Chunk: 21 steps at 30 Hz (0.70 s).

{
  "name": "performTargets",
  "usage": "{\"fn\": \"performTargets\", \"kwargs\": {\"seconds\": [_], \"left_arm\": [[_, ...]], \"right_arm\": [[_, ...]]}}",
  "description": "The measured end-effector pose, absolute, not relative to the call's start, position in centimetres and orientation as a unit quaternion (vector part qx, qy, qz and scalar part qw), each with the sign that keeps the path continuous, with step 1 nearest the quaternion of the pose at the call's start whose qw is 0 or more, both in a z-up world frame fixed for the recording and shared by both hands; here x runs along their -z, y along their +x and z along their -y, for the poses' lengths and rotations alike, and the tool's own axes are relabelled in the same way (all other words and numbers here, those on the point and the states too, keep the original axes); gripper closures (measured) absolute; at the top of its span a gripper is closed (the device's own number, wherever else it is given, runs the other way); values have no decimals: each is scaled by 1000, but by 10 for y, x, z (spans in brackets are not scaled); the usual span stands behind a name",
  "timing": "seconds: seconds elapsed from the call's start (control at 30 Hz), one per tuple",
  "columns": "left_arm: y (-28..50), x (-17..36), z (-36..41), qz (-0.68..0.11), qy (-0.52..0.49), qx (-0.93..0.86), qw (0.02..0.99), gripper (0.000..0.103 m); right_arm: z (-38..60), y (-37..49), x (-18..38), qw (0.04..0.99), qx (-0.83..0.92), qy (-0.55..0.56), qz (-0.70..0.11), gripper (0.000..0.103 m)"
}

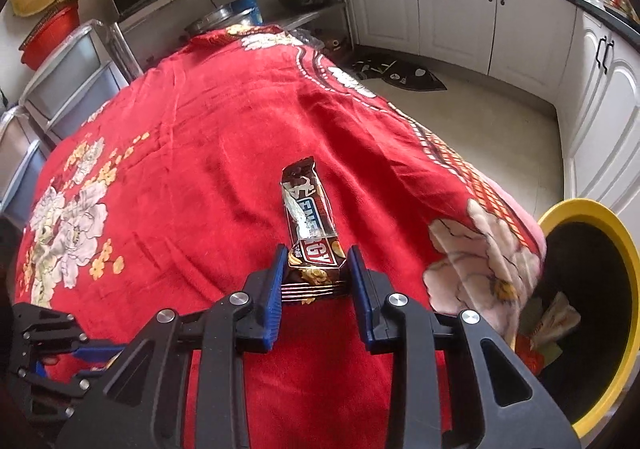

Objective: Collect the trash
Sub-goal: 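Grasp the snack packet with the left tool while the right tool grasps the chocolate bar, then carry the snack packet and chocolate bar over the yellow bin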

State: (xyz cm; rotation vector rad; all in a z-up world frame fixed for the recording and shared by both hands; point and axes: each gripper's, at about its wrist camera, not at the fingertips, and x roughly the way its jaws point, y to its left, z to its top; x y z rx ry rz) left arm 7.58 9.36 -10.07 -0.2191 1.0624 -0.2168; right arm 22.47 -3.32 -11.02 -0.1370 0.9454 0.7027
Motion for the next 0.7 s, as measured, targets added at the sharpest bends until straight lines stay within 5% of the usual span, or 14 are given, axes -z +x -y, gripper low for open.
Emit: {"fn": "performTargets", "kwargs": {"seconds": [0.7], "left_arm": [[131,70,-34,-464,-84,156,868,91]], "right_arm": [[135,203,73,878,-259,-24,-401,74]]}}
